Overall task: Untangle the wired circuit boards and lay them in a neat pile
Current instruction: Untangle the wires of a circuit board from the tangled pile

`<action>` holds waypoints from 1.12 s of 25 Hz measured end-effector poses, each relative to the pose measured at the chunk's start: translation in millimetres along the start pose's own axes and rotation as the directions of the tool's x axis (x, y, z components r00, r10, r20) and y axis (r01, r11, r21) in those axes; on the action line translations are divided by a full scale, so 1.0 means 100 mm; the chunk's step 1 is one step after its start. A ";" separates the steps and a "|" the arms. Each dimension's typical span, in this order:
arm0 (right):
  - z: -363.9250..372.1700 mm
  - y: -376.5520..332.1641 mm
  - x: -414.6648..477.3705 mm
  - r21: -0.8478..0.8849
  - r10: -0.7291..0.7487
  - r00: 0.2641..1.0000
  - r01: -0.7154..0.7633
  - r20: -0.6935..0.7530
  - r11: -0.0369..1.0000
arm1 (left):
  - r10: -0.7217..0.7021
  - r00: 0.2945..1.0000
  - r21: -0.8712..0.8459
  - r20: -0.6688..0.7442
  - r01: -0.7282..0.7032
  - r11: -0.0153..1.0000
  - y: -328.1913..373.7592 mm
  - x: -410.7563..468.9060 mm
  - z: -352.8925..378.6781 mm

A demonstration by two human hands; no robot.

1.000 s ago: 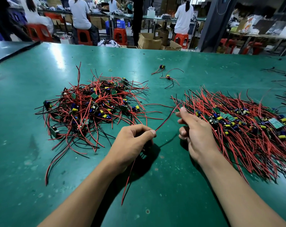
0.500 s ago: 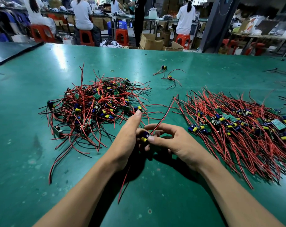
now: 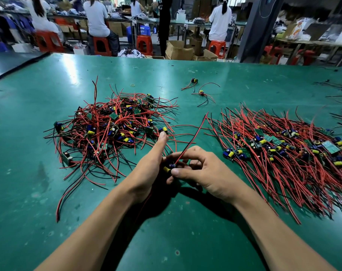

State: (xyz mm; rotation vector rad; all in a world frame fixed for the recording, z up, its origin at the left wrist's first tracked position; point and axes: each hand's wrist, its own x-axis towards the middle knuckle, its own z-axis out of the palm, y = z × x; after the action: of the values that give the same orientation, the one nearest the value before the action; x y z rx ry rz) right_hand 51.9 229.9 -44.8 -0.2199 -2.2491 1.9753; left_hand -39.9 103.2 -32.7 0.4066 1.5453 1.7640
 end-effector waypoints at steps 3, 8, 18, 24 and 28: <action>-0.02 0.00 -0.01 0.173 -0.009 1.000 0.012 -0.019 0.985 | -0.046 0.994 -0.090 0.095 0.055 0.994 -0.04 -0.10 -0.03; -0.32 -0.02 0.09 0.348 -0.010 0.793 0.278 -0.609 0.895 | -0.036 0.999 -0.313 -0.014 0.029 0.949 -0.02 0.01 -0.09; 0.07 0.10 0.04 -0.331 -0.419 0.800 0.291 -0.430 0.897 | 0.042 0.998 -0.157 0.036 -0.036 0.987 -0.11 -0.02 -0.04; 0.09 0.06 0.04 -0.486 -0.484 0.820 0.302 -0.307 0.820 | 0.034 0.999 -0.235 -0.035 -0.042 0.971 -0.10 -0.02 -0.09; 0.09 0.05 0.04 -0.189 -0.288 0.892 0.234 -0.349 0.954 | 0.034 0.997 -0.239 -0.070 -0.050 0.970 -0.10 -0.03 -0.09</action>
State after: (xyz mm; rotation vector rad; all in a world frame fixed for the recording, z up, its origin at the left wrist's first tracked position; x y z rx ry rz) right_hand 46.1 223.1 -50.8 -0.2665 -2.0468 1.4929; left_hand -40.6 94.8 -43.2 0.2648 1.3533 1.9876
